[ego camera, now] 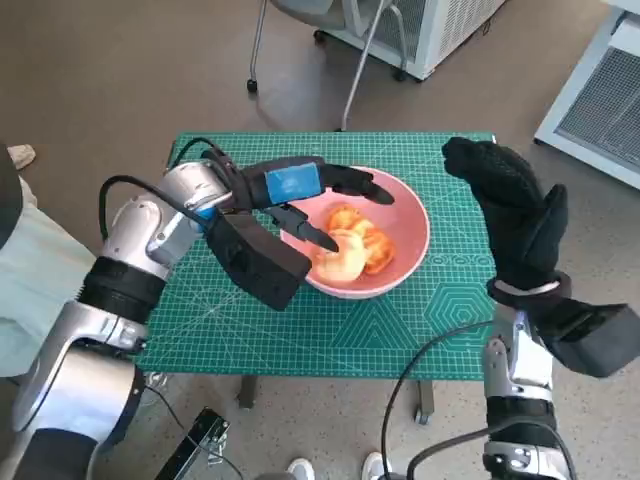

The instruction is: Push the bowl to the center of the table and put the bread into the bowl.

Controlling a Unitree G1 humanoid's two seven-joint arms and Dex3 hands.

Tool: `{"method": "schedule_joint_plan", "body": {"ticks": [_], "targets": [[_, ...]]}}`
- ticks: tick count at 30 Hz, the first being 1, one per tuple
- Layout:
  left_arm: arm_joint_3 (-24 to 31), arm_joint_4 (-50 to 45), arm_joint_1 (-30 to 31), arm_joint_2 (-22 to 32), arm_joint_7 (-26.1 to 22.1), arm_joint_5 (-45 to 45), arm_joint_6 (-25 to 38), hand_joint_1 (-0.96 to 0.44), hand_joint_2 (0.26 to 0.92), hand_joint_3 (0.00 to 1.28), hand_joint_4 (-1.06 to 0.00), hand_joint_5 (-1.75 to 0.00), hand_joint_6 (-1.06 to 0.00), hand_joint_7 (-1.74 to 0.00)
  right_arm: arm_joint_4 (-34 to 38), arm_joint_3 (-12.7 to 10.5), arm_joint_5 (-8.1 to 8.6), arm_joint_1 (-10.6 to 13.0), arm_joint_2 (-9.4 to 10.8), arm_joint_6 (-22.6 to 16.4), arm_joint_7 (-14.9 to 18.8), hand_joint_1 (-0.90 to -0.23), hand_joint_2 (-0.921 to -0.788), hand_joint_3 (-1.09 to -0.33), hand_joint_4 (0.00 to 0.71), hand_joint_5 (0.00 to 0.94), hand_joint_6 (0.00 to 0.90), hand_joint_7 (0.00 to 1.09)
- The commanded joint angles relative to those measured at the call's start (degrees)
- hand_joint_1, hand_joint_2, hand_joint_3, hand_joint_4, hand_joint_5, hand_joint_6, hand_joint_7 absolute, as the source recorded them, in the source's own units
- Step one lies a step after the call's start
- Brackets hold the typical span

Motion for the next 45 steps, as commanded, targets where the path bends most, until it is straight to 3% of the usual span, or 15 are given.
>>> {"method": "schedule_joint_plan", "body": {"ticks": [1, 7, 13, 18, 23, 30, 36, 45], "targets": [[1.4, -0.8, 1.1, 0.7, -1.7, -2.6, 0.9, -0.15, 0.868, 0.0, -0.22, 0.0, -0.44, -0.16, 0.1, 0.3, -0.58, 0.6, -0.2, 0.7, -0.4, -0.649, -0.921, -0.735, 0.387, 0.053, 0.038, 0.76], [3.0, -1.5, 1.8, 1.1, -4.1, -5.5, 2.6, -0.11, 0.868, 0.0, -0.29, -0.03, -0.51, -0.19, 0.0, 0.4, -0.92, 0.1, -0.3, 0.6, -0.6, -0.642, -0.921, -0.738, 0.386, 0.052, 0.036, 0.76], [7.4, -1.7, 3.7, 1.7, -3.5, -11.2, 2.2, -0.1, 0.872, 0.0, -0.41, -0.04, -0.55, -0.24, -0.9, 0.5, -0.88, -0.5, -0.5, 1.4, -1.1, -0.641, -0.921, -0.742, 0.384, 0.051, 0.033, 0.77], [14.5, -0.9, 8.6, -0.4, 3.5, -18.6, 0.6, -0.14, 0.898, 0.0, -0.5, -0.02, -0.5, -0.42, -1.7, 0.7, -1.79, -1.3, -0.5, 1.8, -2.6, -0.643, -0.921, -0.747, 0.381, 0.049, 0.024, 0.78], [18.4, -0.3, 12.7, -2.4, 8.7, -23.3, -3.3, -0.16, 0.909, 0.01, -0.53, -0.02, -0.48, -0.47, -1.5, 0.7, -3.32, -2.0, -0.4, 1.0, -4.4, -0.647, -0.921, -0.75, 0.372, 0.045, 0.008, 0.78], [22.1, -2.3, 17.7, -3.7, 10.2, -28.7, -7.7, -0.09, 0.918, 0.01, -0.55, -0.02, -0.46, -0.46, -0.7, 0.7, -5.82, -2.7, -0.4, -0.7, -7.0, -0.657, -0.921, -0.752, 0.365, 0.041, 0.0, 0.78], [25.8, -9.9, 23.3, -5.5, 12.5, -32.1, -5.3, -0.06, 0.921, 0.03, -0.56, -0.03, -0.45, -0.44, -0.4, 1.0, -7.74, -3.1, -0.5, -1.5, -9.0, -0.652, -0.921, -0.766, 0.362, 0.039, -0.001, 0.77], [27.6, -18.0, 30.2, -9.2, 19.1, -30.0, -1.9, -0.03, 0.921, 0.08, -0.58, -0.04, -0.44, -0.5, -0.1, 1.4, -9.47, -3.4, -0.5, -2.2, -10.8, -0.649, -0.921, -0.77, 0.36, 0.038, 0.0, 0.76]]}}
